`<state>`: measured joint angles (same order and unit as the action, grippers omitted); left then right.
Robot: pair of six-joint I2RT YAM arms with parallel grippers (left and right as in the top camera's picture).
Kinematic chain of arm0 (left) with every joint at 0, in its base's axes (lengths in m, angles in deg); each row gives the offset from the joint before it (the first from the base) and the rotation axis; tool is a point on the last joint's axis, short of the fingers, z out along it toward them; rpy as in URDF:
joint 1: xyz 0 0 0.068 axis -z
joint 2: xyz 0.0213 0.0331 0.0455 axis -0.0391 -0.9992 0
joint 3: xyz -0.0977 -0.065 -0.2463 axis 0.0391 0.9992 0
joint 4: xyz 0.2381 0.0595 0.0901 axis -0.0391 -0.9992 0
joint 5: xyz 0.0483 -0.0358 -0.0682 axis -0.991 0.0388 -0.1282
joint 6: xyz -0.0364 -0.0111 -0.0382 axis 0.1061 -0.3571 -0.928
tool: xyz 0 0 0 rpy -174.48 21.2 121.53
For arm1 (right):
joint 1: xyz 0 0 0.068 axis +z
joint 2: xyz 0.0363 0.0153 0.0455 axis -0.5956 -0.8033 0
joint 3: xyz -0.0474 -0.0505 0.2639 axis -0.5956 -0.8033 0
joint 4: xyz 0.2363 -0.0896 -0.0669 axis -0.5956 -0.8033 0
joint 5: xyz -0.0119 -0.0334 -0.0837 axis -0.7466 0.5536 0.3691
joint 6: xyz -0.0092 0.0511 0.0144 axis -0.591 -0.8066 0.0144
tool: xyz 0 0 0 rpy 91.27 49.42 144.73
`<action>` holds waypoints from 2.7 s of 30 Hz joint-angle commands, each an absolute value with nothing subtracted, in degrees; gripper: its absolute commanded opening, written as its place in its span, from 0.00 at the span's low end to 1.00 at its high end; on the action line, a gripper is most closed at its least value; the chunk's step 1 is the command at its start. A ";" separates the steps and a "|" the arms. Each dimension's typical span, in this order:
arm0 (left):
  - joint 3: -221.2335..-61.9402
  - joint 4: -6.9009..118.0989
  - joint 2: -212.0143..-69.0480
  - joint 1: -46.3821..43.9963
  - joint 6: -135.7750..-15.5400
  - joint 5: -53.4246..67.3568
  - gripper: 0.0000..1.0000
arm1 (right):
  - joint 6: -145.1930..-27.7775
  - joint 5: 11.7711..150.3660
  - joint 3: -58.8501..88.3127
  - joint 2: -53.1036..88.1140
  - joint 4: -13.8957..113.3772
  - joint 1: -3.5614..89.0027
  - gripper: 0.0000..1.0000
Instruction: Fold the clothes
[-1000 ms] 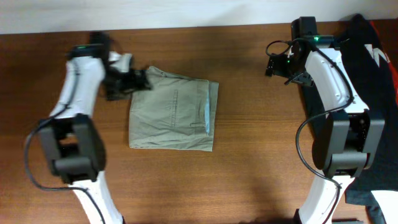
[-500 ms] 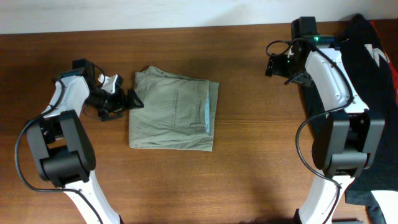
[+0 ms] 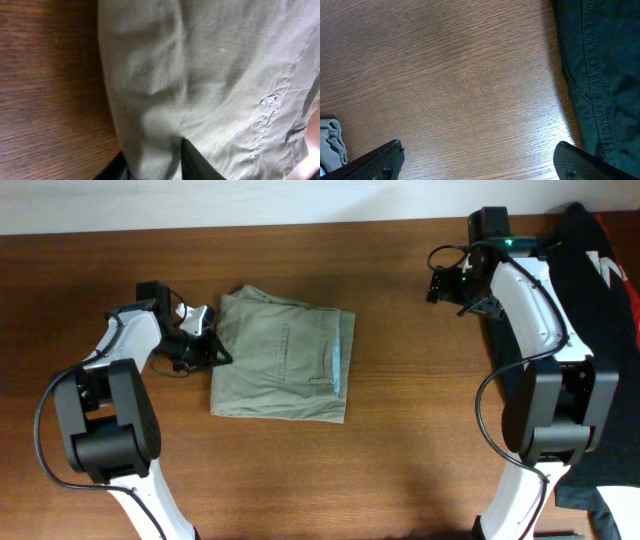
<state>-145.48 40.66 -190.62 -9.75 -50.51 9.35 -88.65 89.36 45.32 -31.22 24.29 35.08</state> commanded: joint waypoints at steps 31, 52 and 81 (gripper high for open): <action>-144.89 68.64 -190.81 -48.09 -97.46 -4.64 0.10 | -88.52 90.26 46.19 -30.04 24.33 34.75 0.99; -149.94 77.36 -203.93 -39.34 -76.37 -4.62 0.09 | -88.52 90.26 46.19 -30.04 24.33 34.75 0.99; -157.74 73.88 -199.23 -39.76 -75.52 -3.90 0.70 | -88.52 90.26 46.19 -30.04 24.33 34.75 0.99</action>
